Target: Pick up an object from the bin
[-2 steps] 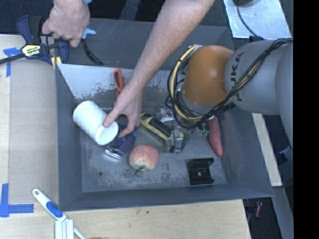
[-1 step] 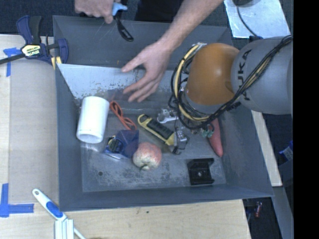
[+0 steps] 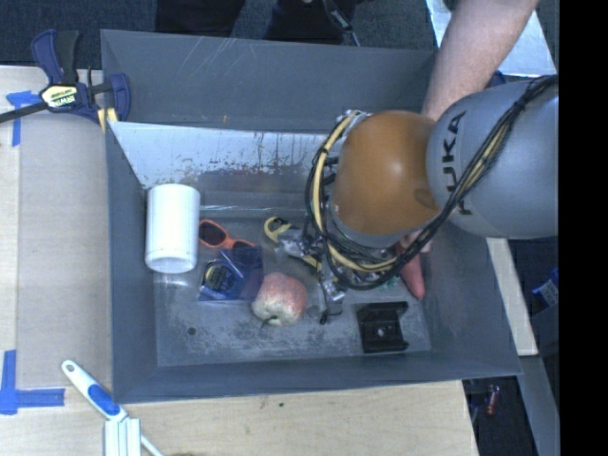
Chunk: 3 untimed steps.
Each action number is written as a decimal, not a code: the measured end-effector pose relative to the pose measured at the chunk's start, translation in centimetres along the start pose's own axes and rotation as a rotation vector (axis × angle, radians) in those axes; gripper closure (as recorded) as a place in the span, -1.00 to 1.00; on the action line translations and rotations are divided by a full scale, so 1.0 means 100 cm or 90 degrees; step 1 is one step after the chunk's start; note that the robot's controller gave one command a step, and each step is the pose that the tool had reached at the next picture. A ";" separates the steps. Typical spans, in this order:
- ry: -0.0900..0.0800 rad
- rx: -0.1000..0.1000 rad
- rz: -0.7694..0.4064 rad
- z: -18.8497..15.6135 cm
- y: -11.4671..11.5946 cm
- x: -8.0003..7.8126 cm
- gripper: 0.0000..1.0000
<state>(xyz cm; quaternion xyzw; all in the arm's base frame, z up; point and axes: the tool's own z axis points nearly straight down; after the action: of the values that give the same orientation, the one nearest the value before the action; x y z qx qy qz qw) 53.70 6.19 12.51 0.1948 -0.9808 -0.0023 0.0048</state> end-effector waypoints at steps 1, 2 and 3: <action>-0.011 0.006 0.111 0.008 -0.063 -0.023 -1.00; -0.010 0.005 0.016 0.023 -0.042 -0.047 -1.00; -0.013 0.008 0.138 0.028 -0.105 -0.047 -1.00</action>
Offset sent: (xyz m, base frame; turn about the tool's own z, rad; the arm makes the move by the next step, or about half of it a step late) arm 0.0585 -0.0181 -0.0261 0.0217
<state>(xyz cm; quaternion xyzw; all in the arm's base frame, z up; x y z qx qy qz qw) 62.05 -1.69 9.63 0.0876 -0.9961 0.0023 -0.0063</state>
